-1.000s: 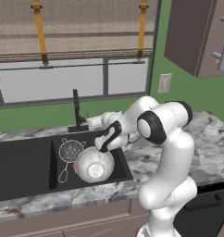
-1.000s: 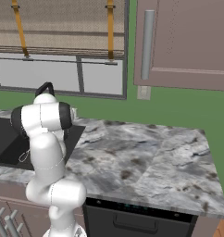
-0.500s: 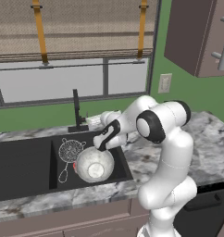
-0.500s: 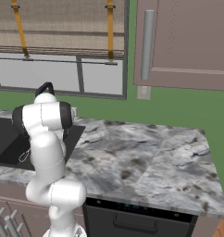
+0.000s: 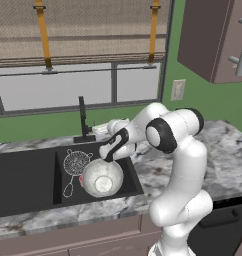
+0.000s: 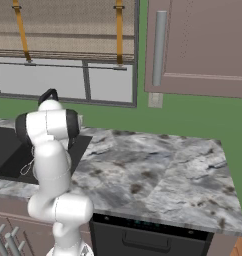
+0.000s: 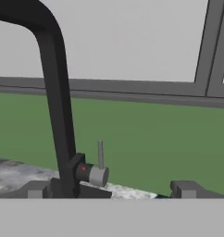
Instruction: Pick the strainer and bowl and place them in the sink. Then turn on the water.
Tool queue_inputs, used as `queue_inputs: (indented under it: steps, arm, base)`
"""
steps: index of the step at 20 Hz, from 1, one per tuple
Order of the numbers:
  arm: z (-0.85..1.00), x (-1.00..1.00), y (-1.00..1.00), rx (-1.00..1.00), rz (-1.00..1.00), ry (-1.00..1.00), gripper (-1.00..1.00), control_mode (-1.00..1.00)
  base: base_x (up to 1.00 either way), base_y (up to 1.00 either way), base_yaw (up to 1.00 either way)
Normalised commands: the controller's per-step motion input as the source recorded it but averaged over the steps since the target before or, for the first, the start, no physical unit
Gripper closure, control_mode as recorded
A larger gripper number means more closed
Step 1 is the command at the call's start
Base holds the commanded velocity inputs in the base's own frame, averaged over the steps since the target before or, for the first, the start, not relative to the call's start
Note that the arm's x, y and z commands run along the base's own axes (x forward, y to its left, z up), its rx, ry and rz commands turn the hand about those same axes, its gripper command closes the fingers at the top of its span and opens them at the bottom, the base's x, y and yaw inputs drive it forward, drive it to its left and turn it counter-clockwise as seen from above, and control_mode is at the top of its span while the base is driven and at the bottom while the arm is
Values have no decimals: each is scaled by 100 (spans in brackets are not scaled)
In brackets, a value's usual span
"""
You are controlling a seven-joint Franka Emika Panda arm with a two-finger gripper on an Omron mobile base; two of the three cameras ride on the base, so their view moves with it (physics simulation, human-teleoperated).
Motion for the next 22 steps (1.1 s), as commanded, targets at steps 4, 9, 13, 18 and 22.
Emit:
queue_inputs:
  steps: [4, 9, 13, 18, 22]
  arm:
    - [-7, 25, 9, 0, 0, -2, -100, -100]
    - [-9, 20, 13, 0, -2, -2, -100, -100]
    - [-9, 3, 8, 0, -4, -1, -100, -100]
    - [-12, 4, 10, 0, -5, -2, -100, -100]
    - [-9, 10, 15, 0, -5, -4, -100, -100]
  base:
    - [0, 0, 0]
    - [0, 0, 0]
    - [0, 0, 0]
    - [0, 0, 0]
    - [0, 0, 0]
